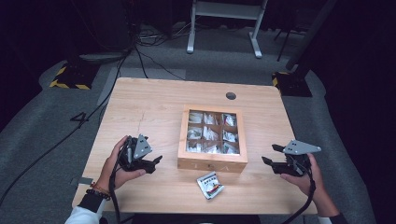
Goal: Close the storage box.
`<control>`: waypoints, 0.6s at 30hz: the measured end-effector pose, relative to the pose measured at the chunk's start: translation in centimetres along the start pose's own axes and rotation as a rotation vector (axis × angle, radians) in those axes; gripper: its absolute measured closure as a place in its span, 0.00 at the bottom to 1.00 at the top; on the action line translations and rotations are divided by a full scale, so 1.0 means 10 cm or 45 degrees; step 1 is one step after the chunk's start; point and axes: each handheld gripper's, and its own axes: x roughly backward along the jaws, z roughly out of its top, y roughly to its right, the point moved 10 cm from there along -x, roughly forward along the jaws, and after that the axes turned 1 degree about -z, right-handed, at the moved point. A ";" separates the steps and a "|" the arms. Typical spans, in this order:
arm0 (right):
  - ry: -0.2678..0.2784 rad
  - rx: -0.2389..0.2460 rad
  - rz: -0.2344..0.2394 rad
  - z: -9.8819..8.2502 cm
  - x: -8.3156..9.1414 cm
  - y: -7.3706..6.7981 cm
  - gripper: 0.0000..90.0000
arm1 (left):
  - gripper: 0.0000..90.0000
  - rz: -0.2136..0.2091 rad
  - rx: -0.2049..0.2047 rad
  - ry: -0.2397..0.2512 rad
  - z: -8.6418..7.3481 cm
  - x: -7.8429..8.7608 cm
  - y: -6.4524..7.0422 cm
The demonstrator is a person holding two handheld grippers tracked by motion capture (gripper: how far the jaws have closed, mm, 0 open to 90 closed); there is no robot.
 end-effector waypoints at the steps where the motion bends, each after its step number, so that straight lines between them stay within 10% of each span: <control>1: 0.002 -0.010 -0.003 -0.02 0.00 0.02 0.38 | 0.19 0.002 0.000 -0.005 -0.02 -0.01 0.00; 18: -0.046 -0.116 -0.032 -0.51 -0.05 0.24 0.35 | 0.20 0.059 0.050 -0.115 -0.54 -0.12 -0.13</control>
